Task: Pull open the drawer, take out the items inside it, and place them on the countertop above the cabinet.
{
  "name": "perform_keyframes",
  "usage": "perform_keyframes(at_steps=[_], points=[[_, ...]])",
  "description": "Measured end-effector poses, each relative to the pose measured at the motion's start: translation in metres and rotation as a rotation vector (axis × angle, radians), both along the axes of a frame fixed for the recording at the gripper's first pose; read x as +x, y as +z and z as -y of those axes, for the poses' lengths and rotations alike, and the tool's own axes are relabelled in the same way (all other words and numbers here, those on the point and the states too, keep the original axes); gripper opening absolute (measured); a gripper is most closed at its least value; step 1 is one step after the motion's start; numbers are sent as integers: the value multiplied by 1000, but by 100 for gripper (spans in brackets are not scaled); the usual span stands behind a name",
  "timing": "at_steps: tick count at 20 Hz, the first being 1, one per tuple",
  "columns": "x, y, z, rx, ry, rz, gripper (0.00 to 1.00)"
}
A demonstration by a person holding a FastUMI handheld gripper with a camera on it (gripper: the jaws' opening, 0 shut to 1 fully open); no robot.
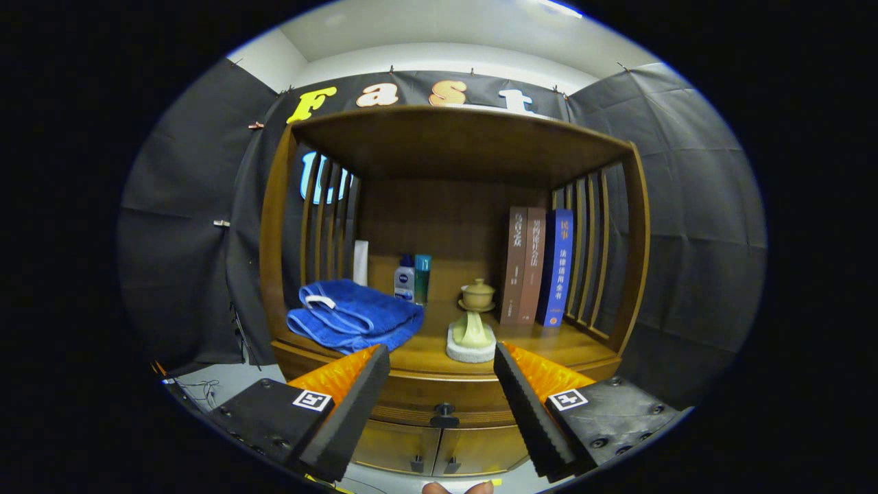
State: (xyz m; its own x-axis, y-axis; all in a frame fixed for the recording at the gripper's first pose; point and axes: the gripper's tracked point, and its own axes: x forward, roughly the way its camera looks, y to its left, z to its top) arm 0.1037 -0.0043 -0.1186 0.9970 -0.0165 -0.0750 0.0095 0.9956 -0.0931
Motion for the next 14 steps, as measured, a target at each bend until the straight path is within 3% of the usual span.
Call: perform_keyframes(at_steps=[2, 10, 14], points=[[-12, 24, 2, -21, -11, 10, 99], [-74, 102, 0, 87, 2, 52, 99], [-86, 108, 4, 43, -6, 53, 99]])
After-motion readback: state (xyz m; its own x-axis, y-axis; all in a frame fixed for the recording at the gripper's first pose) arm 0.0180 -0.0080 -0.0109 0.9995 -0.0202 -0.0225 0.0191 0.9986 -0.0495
